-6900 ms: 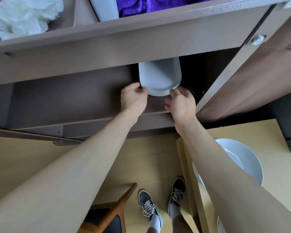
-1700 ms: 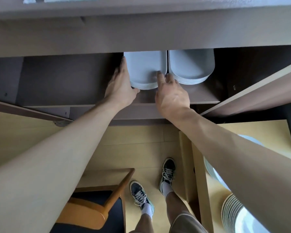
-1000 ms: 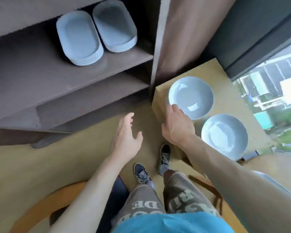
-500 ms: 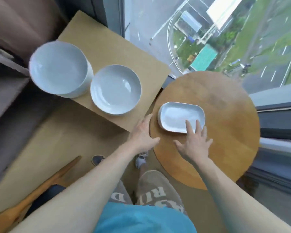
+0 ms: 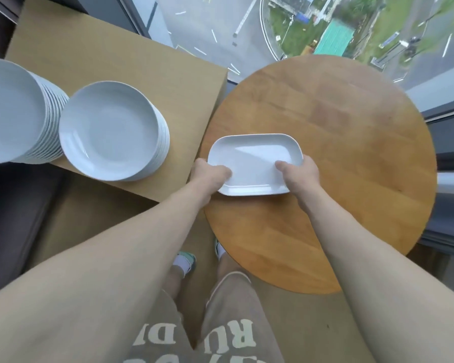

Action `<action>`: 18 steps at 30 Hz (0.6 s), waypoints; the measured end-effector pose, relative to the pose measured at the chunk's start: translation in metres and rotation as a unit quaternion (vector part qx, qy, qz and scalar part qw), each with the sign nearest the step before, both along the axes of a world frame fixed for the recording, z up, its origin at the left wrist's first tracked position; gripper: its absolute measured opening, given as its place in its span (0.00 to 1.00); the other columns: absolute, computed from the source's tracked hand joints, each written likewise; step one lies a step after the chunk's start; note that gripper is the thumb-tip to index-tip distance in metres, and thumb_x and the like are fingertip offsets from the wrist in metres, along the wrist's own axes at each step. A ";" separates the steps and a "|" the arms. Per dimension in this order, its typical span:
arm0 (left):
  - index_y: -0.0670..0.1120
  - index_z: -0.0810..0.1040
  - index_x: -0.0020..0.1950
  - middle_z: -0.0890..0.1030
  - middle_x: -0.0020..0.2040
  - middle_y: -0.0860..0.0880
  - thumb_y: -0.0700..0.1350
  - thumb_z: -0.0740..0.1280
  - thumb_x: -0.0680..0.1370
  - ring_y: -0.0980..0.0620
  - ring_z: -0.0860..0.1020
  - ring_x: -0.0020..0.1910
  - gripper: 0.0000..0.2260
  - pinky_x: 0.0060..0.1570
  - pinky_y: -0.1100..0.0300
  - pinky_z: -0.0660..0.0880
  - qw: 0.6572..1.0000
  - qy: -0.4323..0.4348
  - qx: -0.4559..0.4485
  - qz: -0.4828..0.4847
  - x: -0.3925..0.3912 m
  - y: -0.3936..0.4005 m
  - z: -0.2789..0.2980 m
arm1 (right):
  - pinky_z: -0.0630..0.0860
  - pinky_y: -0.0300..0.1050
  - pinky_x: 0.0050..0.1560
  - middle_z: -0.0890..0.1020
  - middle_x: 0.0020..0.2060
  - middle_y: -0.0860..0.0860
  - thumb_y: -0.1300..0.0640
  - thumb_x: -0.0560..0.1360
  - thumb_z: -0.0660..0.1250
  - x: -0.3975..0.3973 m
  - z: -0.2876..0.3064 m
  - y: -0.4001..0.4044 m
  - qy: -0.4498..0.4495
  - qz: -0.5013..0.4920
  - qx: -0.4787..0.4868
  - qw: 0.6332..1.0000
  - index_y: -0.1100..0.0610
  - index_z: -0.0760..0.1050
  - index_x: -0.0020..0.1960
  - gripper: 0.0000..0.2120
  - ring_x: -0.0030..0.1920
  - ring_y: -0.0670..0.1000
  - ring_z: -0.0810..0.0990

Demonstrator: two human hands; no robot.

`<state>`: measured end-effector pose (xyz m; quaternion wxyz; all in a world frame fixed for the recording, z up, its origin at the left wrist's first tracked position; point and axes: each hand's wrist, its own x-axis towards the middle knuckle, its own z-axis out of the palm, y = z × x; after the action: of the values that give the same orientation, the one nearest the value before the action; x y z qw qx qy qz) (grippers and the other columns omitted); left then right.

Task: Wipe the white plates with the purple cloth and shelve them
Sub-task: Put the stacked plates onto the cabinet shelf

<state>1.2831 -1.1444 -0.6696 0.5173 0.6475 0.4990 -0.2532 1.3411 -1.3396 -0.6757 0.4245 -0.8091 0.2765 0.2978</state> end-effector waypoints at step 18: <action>0.44 0.74 0.72 0.82 0.65 0.39 0.37 0.72 0.75 0.38 0.82 0.62 0.25 0.63 0.38 0.79 0.891 -0.262 -0.165 0.331 -0.168 0.183 0.138 | 0.85 0.58 0.48 0.85 0.56 0.53 0.47 0.65 0.79 -0.084 0.153 0.163 0.092 0.260 0.223 0.935 0.53 0.74 0.67 0.33 0.52 0.57 0.87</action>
<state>1.1146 -0.9610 -0.5313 0.7829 0.3927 0.4815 0.0330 1.2571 -1.1767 -0.5222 0.4745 -0.7064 0.0204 0.5249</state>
